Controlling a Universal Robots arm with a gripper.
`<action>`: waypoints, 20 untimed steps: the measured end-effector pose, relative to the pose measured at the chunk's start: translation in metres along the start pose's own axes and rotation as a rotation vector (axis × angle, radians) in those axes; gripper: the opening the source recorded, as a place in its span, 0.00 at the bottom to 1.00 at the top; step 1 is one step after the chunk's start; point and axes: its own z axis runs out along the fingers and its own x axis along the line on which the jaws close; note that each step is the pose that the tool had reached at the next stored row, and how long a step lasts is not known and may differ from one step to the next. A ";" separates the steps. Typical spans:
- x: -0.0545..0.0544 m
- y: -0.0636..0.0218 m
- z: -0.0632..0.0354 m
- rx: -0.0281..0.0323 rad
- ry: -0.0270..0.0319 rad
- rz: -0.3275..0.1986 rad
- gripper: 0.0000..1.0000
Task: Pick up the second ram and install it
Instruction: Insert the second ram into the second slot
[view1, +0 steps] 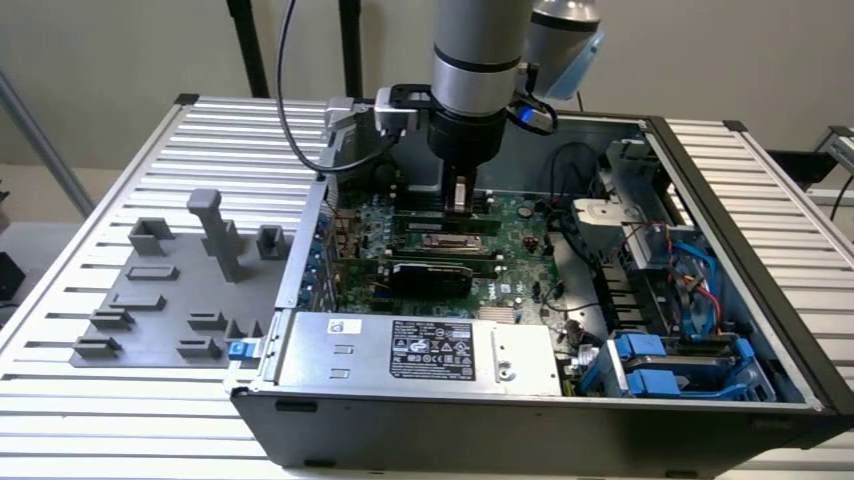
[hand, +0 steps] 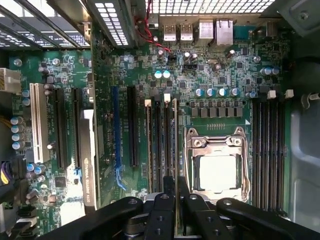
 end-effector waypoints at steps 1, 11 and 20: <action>0.000 0.0000 0.0018 0.0000 -0.0001 0.000 0.14; 0.001 -0.0027 0.0201 0.0000 -0.0001 0.000 0.14; 0.001 -0.0032 0.0300 -0.0011 0.0007 0.000 0.14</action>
